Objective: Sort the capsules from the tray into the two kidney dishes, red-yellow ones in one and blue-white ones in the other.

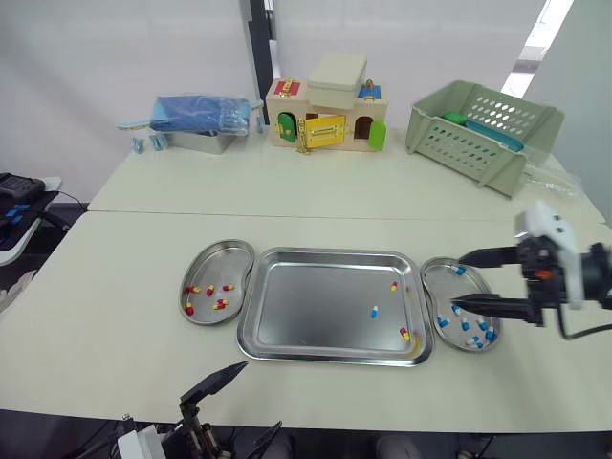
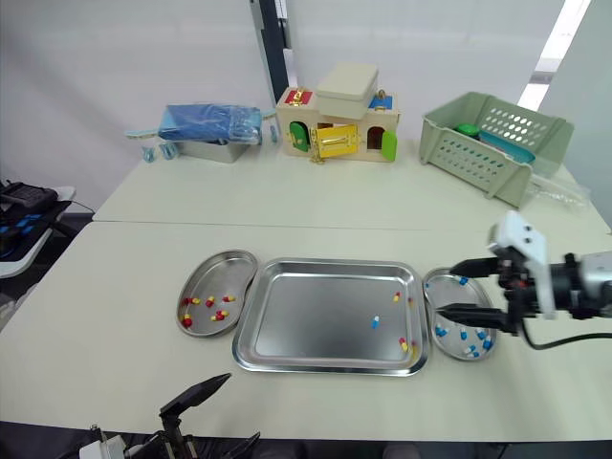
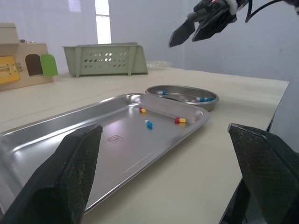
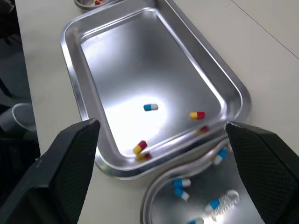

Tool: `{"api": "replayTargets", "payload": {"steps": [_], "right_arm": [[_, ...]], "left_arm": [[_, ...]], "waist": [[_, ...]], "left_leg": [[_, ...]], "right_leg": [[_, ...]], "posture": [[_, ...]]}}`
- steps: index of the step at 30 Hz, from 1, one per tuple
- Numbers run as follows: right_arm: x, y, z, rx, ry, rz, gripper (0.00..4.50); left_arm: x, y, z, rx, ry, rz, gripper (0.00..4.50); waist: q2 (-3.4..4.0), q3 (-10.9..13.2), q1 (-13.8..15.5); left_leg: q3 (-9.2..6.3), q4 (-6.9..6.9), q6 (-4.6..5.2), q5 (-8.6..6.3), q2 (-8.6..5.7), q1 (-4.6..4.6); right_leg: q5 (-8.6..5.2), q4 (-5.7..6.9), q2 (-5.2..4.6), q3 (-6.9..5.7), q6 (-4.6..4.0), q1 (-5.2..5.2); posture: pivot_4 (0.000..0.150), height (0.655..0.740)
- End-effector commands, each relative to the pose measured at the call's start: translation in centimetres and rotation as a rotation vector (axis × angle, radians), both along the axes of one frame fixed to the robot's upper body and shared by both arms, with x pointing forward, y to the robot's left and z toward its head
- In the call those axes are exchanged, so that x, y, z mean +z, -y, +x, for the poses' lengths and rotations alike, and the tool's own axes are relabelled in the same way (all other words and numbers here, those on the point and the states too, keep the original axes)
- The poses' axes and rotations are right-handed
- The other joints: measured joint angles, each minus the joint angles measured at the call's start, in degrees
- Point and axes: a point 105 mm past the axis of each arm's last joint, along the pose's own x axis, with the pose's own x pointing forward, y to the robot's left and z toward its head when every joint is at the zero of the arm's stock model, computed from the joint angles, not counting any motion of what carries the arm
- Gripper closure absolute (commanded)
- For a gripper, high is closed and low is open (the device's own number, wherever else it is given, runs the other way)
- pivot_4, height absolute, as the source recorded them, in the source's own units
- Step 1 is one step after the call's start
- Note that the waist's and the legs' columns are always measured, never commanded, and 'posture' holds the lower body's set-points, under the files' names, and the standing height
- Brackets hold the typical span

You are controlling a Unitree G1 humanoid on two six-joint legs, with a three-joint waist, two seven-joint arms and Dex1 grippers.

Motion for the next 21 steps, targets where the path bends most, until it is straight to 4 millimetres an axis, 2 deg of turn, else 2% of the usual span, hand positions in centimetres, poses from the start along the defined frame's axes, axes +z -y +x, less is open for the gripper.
{"api": "replayTargets", "payload": {"steps": [1, 8, 13, 20, 21], "right_arm": [[-1.1, -2.9, 0.5, 0.029, 0.082, -0.055, 0.0], [-5.2, -6.6, 1.6, 0.041, 0.112, -0.154, 0.0], [-6.6, -7.1, 2.8, 0.004, 0.112, -0.196, 0.0], [-7.8, -7.2, 2.9, -0.002, 0.087, -0.241, 0.0], [-7.8, -7.2, 3.0, -0.005, 0.088, -0.242, 0.18]], "left_arm": [[0.7, 0.4, -0.1, -0.001, 0.026, -0.011, 0.04], [0.8, 0.4, 0.2, 0.001, 0.038, -0.002, 0.04], [0.7, 0.3, 0.3, 0.004, 0.042, 0.005, 0.04], [0.6, 0.5, -0.1, 0.013, 0.049, 0.002, 0.04], [0.6, 0.5, -0.1, 0.014, 0.05, 0.002, 0.01]], "waist": [[0.0, 0.0, 0.1], [0.02, 0.0, 0.1], [0.03, 0.0, 0.1], [0.04, 0.0, 0.1], [0.04, 0.0, 0.1]], "left_leg": [[-0.01, 0.02, 0.0, 0.0, 0.0, -0.05], [-0.32, 0.08, -0.01, 0.01, -0.06, -0.29], [-0.36, 0.08, -0.01, 0.01, -0.07, -0.28], [-0.37, 0.08, -0.01, 0.01, -0.08, -0.29], [-0.37, 0.07, -0.01, 0.01, -0.07, -0.29]], "right_leg": [[0.01, 0.01, 0.0, 0.0, 0.0, -0.06], [0.01, 0.03, 0.0, -0.25, -0.01, -0.18], [0.02, 0.07, 0.0, -0.27, -0.03, -0.18], [0.02, 0.06, 0.0, -0.28, -0.03, -0.18], [0.02, 0.06, 0.0, -0.28, -0.03, -0.18]], "posture": [[0.15, 0.74], [0.15, 0.74], [0.15, 0.74], [0.15, 0.74], [0.15, 0.74]]}}
